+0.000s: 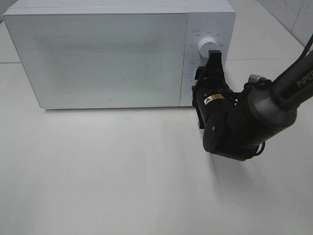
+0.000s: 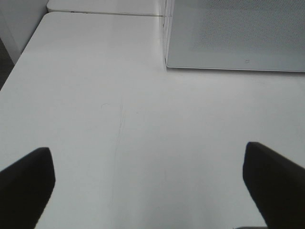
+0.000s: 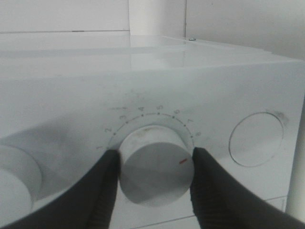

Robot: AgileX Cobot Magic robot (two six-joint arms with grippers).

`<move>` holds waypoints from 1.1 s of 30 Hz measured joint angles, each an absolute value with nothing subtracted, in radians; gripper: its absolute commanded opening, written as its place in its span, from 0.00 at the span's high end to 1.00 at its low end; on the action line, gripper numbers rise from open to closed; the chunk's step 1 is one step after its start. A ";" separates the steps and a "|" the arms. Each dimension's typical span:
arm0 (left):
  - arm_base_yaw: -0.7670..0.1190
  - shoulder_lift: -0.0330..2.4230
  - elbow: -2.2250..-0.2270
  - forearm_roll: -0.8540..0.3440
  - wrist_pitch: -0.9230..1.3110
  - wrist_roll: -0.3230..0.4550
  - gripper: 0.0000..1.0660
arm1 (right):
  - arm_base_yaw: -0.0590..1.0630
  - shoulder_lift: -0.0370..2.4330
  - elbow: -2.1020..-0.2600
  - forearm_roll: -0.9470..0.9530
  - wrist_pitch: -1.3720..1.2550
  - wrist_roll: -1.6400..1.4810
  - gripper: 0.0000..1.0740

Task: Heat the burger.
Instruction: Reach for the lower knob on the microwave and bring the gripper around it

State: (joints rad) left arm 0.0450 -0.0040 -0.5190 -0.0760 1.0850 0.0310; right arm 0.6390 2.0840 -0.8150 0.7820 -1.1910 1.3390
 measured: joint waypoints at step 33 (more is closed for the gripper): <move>0.045 -0.004 -0.519 -0.076 1.085 0.031 0.06 | 0.639 2.084 -0.815 0.791 -1.193 1.549 0.89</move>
State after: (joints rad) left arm 0.0450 -0.0040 -0.5190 -0.0760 1.0850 0.0310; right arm 0.6390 2.0840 -0.8150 0.7910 -1.1930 1.5490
